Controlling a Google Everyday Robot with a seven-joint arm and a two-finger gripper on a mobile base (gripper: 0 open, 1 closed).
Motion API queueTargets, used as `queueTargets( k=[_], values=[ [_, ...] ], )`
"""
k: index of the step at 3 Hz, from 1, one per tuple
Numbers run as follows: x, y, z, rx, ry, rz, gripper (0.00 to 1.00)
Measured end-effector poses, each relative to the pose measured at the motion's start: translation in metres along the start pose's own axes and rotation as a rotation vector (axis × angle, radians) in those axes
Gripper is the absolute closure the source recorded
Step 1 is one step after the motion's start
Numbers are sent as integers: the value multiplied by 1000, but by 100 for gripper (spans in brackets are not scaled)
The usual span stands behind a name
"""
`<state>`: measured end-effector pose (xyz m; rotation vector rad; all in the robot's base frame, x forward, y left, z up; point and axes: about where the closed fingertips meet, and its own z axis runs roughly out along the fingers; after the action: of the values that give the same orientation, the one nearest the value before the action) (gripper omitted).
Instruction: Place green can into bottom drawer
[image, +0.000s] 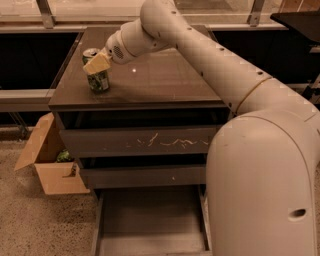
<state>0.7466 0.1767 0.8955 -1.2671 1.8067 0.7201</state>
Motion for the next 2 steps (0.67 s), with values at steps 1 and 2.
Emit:
queueTargets(
  k=[1, 2],
  values=[
    [0, -2, -1, 9, -9, -7, 71],
    [-14, 0, -27, 74, -77, -83, 100]
  ],
)
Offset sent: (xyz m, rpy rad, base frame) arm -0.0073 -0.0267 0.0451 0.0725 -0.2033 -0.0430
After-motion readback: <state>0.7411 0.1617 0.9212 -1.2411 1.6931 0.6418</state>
